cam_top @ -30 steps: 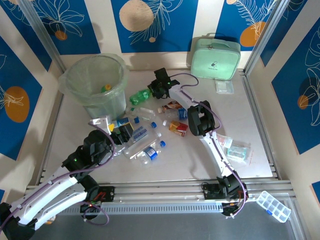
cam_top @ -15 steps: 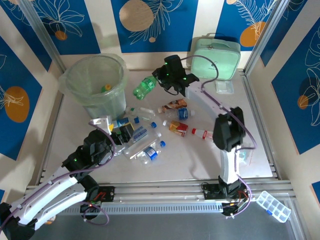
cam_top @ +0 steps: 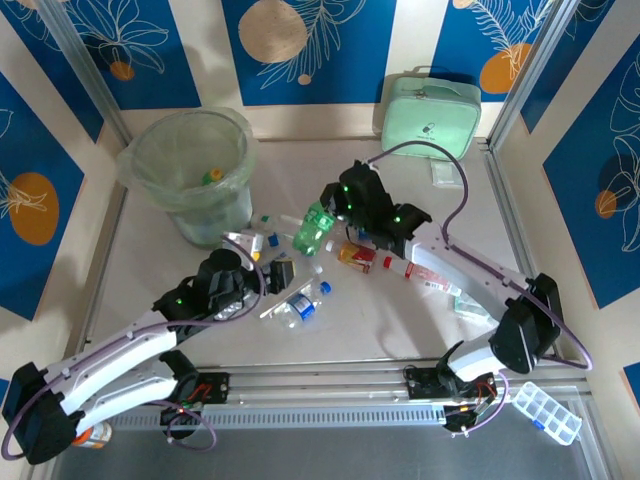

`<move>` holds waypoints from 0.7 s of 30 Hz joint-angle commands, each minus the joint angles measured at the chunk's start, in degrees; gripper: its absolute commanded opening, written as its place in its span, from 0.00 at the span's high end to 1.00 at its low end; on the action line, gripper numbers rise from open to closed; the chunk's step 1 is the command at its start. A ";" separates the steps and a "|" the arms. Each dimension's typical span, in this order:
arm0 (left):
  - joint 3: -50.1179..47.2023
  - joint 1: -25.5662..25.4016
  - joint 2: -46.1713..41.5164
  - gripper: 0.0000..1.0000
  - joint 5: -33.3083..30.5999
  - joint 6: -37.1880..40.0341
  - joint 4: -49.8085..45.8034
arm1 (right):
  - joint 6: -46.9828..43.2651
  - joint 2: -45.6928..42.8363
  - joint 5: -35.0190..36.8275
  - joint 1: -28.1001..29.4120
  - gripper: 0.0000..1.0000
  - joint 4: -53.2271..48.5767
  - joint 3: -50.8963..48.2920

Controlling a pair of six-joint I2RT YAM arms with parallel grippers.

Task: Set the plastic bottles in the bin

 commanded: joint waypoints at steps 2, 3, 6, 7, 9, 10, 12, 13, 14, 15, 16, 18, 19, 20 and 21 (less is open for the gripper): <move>2.48 -2.91 0.45 0.06 3.62 5.11 4.33 | -4.54 -5.68 9.52 3.34 0.92 -3.78 -4.92; 2.23 -3.18 0.49 0.06 4.34 5.64 5.09 | -4.73 -6.91 10.28 3.79 0.92 -3.76 -6.60; 2.06 -3.97 2.22 0.06 7.56 6.88 7.57 | -5.39 -10.44 8.51 4.19 0.92 -2.02 -11.40; 2.44 -4.33 3.40 0.06 8.41 7.37 7.81 | -5.96 -11.32 7.09 4.23 0.92 -0.90 -12.84; 4.16 -6.02 7.00 0.05 9.54 8.84 7.46 | -7.82 -13.03 3.32 4.30 0.91 2.48 -15.91; 4.87 -6.70 8.59 0.04 10.23 9.59 7.44 | -8.88 -13.70 1.58 4.32 0.91 4.20 -17.03; 6.03 -7.96 11.78 0.03 13.26 10.93 8.17 | -11.18 -14.46 -0.36 4.41 0.91 7.01 -19.00; 6.35 -8.40 12.76 0.03 14.28 11.37 8.72 | -11.94 -14.70 -0.60 4.42 0.91 7.96 -19.61; 6.55 -8.86 13.67 0.02 15.30 11.94 9.06 | -12.45 -14.89 -0.48 4.41 0.91 8.73 -20.20; 6.79 -9.16 14.29 0.01 16.03 12.38 9.36 | -13.13 -15.08 -0.62 4.34 0.91 9.74 -20.88; 6.88 -9.26 14.58 0.01 16.28 12.48 9.55 | -13.71 -15.24 -1.39 4.20 0.91 10.88 -21.54; 6.69 -9.26 15.09 0.00 16.48 12.76 10.37 | -14.33 -15.68 -4.31 3.68 0.91 13.18 -23.01; 6.70 -9.28 15.49 0.01 16.32 12.81 10.39 | -14.33 -15.91 -5.96 3.33 0.91 13.91 -23.65; 6.86 -9.31 16.01 0.01 16.45 12.93 10.43 | -14.41 -16.28 -7.83 2.98 0.91 15.19 -24.44; 6.96 -9.26 16.60 0.01 16.75 12.95 10.55 | -14.55 -16.73 -9.52 2.62 0.91 16.55 -25.21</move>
